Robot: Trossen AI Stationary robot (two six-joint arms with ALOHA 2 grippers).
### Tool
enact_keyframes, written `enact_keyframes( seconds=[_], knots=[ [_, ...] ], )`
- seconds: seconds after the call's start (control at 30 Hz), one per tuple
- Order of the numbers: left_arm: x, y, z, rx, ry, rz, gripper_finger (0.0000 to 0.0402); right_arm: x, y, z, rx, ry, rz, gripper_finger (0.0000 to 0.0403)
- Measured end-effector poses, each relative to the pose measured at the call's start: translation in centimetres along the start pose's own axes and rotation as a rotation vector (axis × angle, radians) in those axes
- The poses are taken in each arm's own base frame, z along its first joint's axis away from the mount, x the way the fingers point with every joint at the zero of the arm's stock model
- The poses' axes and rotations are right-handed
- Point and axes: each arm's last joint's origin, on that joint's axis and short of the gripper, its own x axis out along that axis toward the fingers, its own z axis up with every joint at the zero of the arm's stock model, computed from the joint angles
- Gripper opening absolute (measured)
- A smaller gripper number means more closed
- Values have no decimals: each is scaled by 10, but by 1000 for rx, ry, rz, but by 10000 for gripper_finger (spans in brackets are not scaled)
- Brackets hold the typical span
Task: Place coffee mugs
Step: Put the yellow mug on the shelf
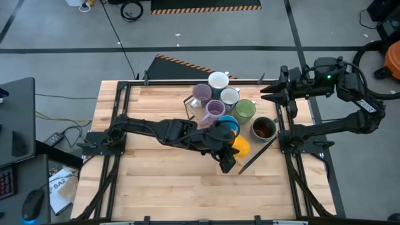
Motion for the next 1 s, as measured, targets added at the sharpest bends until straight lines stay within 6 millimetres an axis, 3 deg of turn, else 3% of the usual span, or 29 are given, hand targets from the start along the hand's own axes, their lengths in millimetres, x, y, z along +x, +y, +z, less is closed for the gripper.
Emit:
enact_keyframes(
  seconds=[0.43,0.57,0.83,1.0],
  knots=[
    [11,1,6,86,-59,-39,39,-6,-1,0,-11,-16,-74,113],
    [7,-14,-14,224,20,-60,39,-5,-1,-3,-5,13,-77,113],
    [-4,-25,-67,369,340,6,40,-5,-1,-5,14,27,-78,113],
    [17,-19,-103,428,551,48,40,-3,-2,-6,28,51,-74,113]
  ],
)
